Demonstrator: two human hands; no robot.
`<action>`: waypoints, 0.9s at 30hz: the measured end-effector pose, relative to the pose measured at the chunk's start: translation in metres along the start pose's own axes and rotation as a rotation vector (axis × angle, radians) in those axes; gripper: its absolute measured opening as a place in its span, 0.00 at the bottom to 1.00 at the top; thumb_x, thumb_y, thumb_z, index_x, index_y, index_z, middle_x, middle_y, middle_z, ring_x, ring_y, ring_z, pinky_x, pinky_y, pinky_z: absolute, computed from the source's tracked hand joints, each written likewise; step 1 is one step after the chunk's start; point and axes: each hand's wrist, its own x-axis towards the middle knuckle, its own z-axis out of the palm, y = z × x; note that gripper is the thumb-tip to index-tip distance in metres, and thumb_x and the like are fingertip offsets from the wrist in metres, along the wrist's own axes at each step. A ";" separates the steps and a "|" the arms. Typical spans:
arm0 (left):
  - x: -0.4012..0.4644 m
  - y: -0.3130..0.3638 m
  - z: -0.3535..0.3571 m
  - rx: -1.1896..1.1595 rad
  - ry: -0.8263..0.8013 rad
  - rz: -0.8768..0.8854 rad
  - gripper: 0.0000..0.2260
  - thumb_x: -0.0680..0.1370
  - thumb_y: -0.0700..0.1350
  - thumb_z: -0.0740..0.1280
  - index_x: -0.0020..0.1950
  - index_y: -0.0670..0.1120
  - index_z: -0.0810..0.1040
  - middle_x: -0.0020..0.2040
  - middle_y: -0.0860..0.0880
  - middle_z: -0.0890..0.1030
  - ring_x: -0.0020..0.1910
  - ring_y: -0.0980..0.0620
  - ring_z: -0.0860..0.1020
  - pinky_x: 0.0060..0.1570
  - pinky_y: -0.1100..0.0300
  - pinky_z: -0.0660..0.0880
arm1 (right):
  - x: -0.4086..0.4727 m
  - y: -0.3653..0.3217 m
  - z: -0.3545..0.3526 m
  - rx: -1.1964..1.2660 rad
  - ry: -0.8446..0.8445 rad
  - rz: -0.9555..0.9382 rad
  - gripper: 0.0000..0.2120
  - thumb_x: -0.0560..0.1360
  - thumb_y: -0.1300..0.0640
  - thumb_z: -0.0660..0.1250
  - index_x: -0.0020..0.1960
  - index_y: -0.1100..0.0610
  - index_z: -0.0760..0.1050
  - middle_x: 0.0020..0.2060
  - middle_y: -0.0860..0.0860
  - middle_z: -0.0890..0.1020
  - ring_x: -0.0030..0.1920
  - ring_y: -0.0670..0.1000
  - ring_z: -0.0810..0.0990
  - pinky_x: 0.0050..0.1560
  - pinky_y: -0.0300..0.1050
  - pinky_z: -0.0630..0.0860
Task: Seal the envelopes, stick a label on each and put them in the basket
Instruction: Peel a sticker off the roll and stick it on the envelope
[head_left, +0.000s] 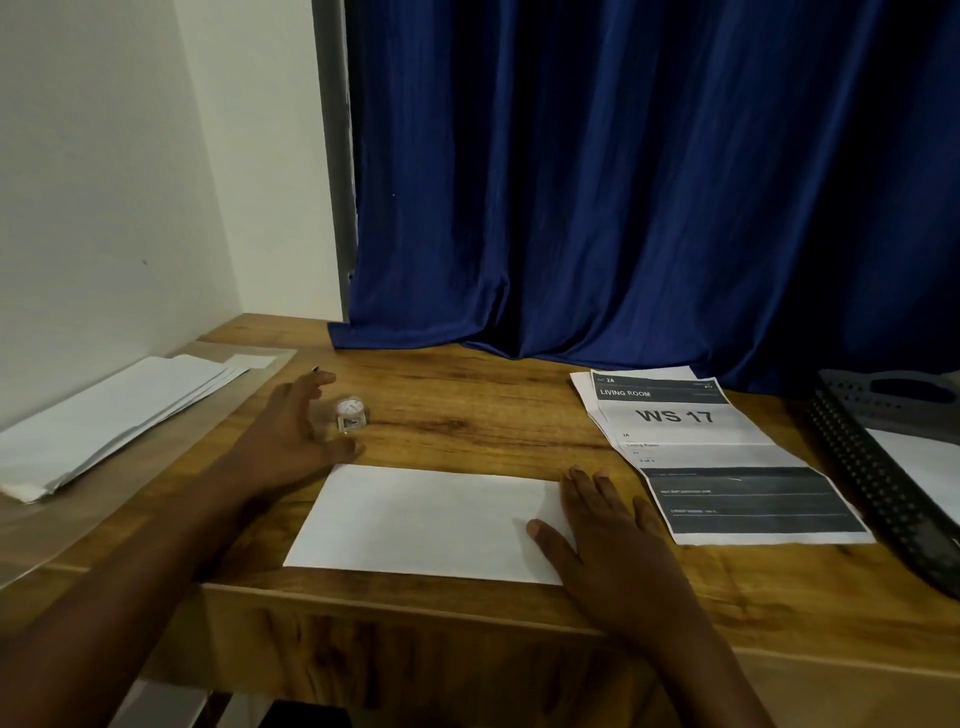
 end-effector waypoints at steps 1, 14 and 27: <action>0.007 -0.002 -0.003 0.056 -0.055 0.037 0.43 0.69 0.50 0.81 0.79 0.56 0.61 0.76 0.45 0.65 0.66 0.42 0.73 0.62 0.46 0.76 | 0.000 0.000 0.000 -0.002 0.000 0.004 0.42 0.77 0.27 0.39 0.82 0.51 0.42 0.82 0.47 0.45 0.81 0.50 0.42 0.80 0.57 0.42; 0.048 -0.004 -0.025 0.267 -0.322 0.295 0.21 0.77 0.40 0.72 0.69 0.53 0.76 0.62 0.54 0.80 0.57 0.56 0.77 0.58 0.65 0.74 | -0.002 -0.005 -0.004 0.017 0.007 0.010 0.41 0.78 0.28 0.42 0.82 0.51 0.44 0.82 0.47 0.46 0.81 0.50 0.44 0.80 0.58 0.44; -0.055 0.096 0.043 -0.675 -0.234 0.328 0.21 0.68 0.47 0.80 0.58 0.61 0.81 0.55 0.55 0.85 0.51 0.54 0.84 0.38 0.64 0.80 | -0.002 -0.003 -0.002 0.011 0.029 -0.003 0.42 0.77 0.27 0.39 0.82 0.51 0.43 0.82 0.47 0.45 0.81 0.49 0.42 0.80 0.58 0.43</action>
